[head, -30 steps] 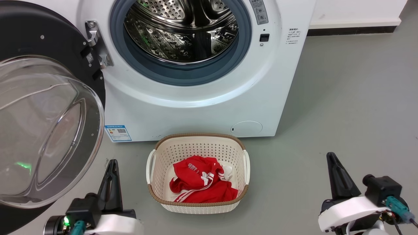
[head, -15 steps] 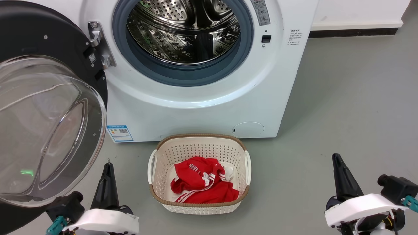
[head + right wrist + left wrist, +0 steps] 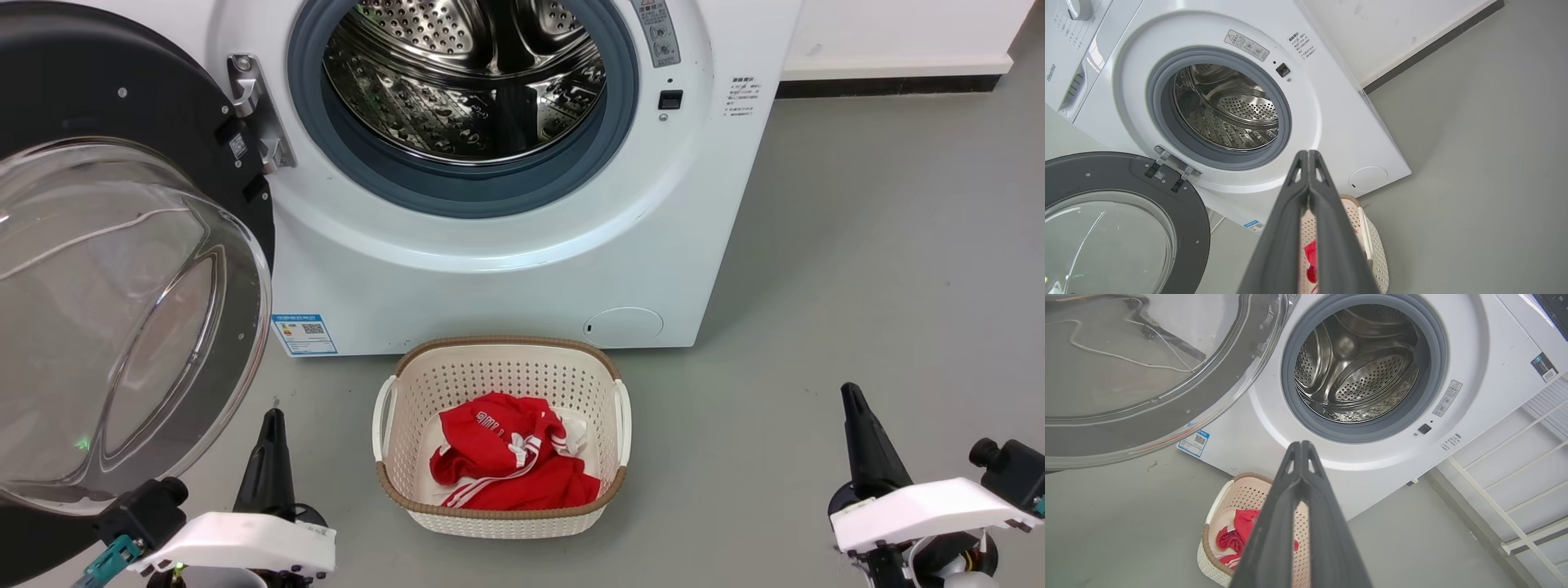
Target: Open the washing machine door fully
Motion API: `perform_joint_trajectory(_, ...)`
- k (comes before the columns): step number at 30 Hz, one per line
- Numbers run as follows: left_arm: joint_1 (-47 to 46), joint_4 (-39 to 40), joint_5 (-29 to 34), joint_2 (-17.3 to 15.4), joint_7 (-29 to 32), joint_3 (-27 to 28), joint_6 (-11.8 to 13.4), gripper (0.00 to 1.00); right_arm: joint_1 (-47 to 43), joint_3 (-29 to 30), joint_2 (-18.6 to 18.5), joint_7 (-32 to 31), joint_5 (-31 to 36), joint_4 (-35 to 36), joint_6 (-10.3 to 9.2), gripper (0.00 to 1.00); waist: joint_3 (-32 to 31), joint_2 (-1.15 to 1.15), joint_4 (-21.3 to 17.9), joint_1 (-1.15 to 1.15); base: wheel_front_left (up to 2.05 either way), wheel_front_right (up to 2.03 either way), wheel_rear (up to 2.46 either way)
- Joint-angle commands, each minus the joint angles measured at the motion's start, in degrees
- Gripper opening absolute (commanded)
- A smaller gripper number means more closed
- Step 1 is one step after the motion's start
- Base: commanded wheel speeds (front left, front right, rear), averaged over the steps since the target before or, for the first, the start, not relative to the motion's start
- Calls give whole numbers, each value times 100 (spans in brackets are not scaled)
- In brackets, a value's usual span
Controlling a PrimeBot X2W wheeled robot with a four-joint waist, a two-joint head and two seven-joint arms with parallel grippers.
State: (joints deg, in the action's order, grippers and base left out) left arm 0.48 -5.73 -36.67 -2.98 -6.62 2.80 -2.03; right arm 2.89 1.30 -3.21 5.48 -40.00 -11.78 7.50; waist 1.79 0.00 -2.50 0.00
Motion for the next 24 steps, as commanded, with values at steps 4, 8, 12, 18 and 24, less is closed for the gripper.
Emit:
perform_joint_trajectory(4, -196, -5, -446, -12, 92, 50, -59, 0, 168, 39, -42, -83, -430, 39, 0, 0, -7, 0, 11, 0, 0, 0, 0)
perform_joint_trajectory(8, -233, -57, -781, -11, 176, 71, -95, 0, 184, 62, -45, -147, -754, 23, 0, 0, -14, 0, 22, 0, 0, 0, 0)
perform_joint_trajectory(12, -269, -110, -1103, -9, 252, 91, -123, 0, 193, 85, -47, -211, -1065, 7, 0, 0, -21, 0, 33, 0, 0, 0, 0)
perform_joint_trajectory(18, -311, -185, -1561, -8, 360, 122, -169, 0, 214, 119, -49, -305, -1500, -15, 0, 0, -32, 0, 49, 0, 0, 0, 0)
perform_joint_trajectory(24, -362, -253, -1994, -6, 466, 152, -213, 0, 235, 152, -50, -395, -1913, -35, 0, 0, -42, 0, 65, 0, 0, 0, 0)
